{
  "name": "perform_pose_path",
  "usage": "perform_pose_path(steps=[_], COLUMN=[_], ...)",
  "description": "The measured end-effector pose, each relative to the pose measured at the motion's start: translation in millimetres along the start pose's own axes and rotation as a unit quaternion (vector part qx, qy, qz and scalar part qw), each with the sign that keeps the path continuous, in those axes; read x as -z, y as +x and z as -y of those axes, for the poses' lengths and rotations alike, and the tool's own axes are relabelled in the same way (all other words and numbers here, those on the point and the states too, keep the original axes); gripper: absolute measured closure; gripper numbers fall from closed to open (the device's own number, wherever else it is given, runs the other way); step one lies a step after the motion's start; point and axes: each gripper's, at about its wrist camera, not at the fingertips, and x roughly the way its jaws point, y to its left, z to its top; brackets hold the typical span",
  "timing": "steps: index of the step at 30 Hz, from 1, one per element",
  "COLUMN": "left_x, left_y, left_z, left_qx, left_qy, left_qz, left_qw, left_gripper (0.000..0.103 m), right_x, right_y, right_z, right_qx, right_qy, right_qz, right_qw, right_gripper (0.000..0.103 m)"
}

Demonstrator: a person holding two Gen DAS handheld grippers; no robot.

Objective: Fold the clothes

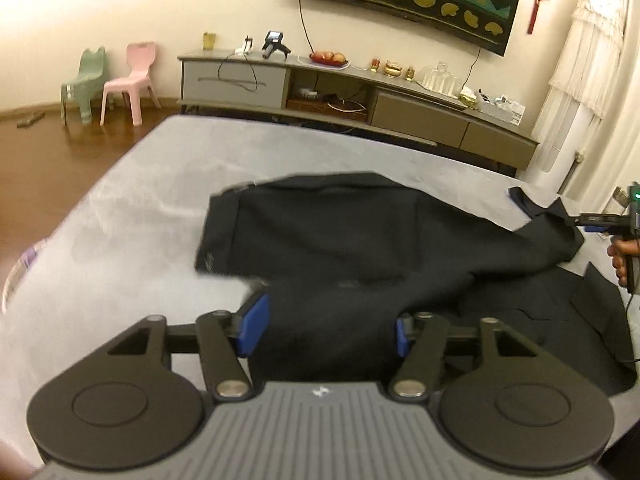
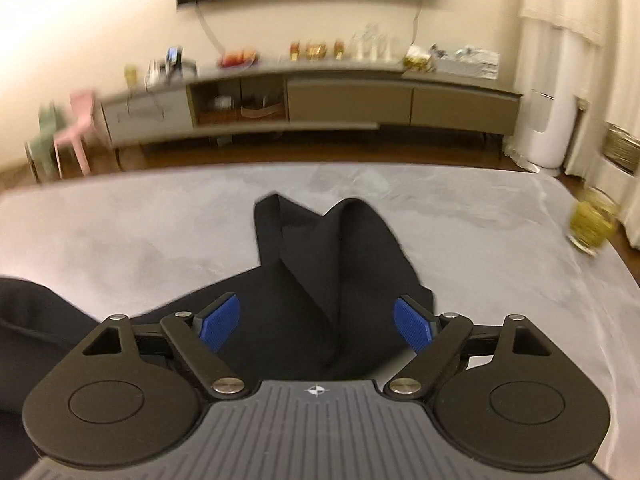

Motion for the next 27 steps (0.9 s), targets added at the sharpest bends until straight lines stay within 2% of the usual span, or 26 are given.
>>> perform_pose_path(steps=[1, 2, 3, 4, 7, 9, 11, 12, 13, 14, 15, 16, 18, 20, 22, 23, 24, 27], left_x=[-3.9, -8.9, -13.5, -16.0, -15.5, -14.9, -14.2, -12.9, -11.4, -9.9, -8.5, -7.0, -5.7, -7.2, -10.4, -15.7, -21.4, -48.0], left_y=[4.4, 11.3, 17.9, 20.6, 25.3, 28.9, 32.9, 30.5, 27.5, 24.4, 21.3, 18.3, 5.4, -7.8, -17.9, -14.9, -11.1, 33.0], left_z=[-4.0, -9.2, -16.0, -19.7, -26.8, -36.6, -49.4, -53.9, -58.1, -62.3, -66.6, -70.8, -77.6, -83.8, -89.6, -92.5, -95.4, -96.1], left_qx=[-0.006, 0.001, 0.015, 0.023, 0.029, 0.038, 0.060, 0.075, 0.090, 0.106, 0.121, 0.137, 0.147, 0.154, 0.162, 0.150, 0.135, 0.095], left_qy=[0.002, -0.002, -0.008, -0.007, 0.008, 0.008, -0.001, 0.002, 0.007, 0.011, 0.016, 0.021, 0.035, 0.046, 0.054, 0.049, 0.042, 0.026], left_qz=[0.000, -0.009, -0.019, -0.021, -0.018, -0.022, -0.026, -0.027, -0.028, -0.030, -0.031, -0.032, -0.020, -0.006, 0.015, 0.027, 0.039, 0.018], left_qw=[1.0000, 1.0000, 0.9997, 0.9995, 0.9994, 0.9990, 0.9979, 0.9968, 0.9955, 0.9939, 0.9920, 0.9898, 0.9884, 0.9869, 0.9851, 0.9872, 0.9893, 0.9950], left_gripper=[0.039, 0.039, 0.039, 0.039, 0.033, 0.027, 0.025, 0.023, 0.022, 0.021, 0.019, 0.018, 0.013, 0.012, 0.006, 0.000, 0.000, 0.000], right_x=[-2.2, -4.2, -5.3, -5.8, -7.1, 5.9, 30.2, 40.6, 49.1, 54.5, 55.5, 52.8, 41.5, 28.0, 19.9, 16.8, 16.3, 21.6], right_y=[13.6, 24.5, 22.3, 9.5, -28.8, -50.6, -50.7, -48.0, -48.9, -56.1, -68.4, -80.5, -97.6, -96.8, -76.6, -64.6, -49.9, -0.4], right_z=[-0.3, -0.5, 4.9, 15.7, 47.9, 69.1, 78.8, 79.0, 76.4, 71.1, 63.0, 53.3, 30.5, 3.6, -21.8, -34.5, -44.6, -59.6], right_qx=[0.004, 0.011, 0.017, 0.020, 0.028, 0.039, 0.053, 0.057, 0.062, 0.072, 0.079, 0.077, 0.060, 0.039, 0.012, -0.003, -0.013, -0.013], right_qy=[-0.005, -0.012, -0.005, 0.020, 0.092, 0.133, 0.127, 0.113, 0.090, 0.066, 0.042, 0.019, -0.026, -0.085, -0.140, -0.166, -0.183, -0.186], right_qz=[-0.015, -0.028, -0.024, -0.004, 0.055, 0.063, 0.008, -0.025, -0.048, -0.049, -0.031, -0.008, 0.034, 0.047, 0.031, 0.020, 0.006, -0.041], right_qw=[1.000, 0.999, 1.000, 1.000, 0.994, 0.988, 0.990, 0.992, 0.993, 0.994, 0.996, 0.997, 0.997, 0.994, 0.990, 0.986, 0.983, 0.982], right_gripper=[0.063, 0.078, 0.098, 0.102, 0.102, 0.102, 0.100, 0.095, 0.082, 0.072, 0.049, 0.032, 0.018, 0.016, 0.014, 0.013, 0.013, 0.015])
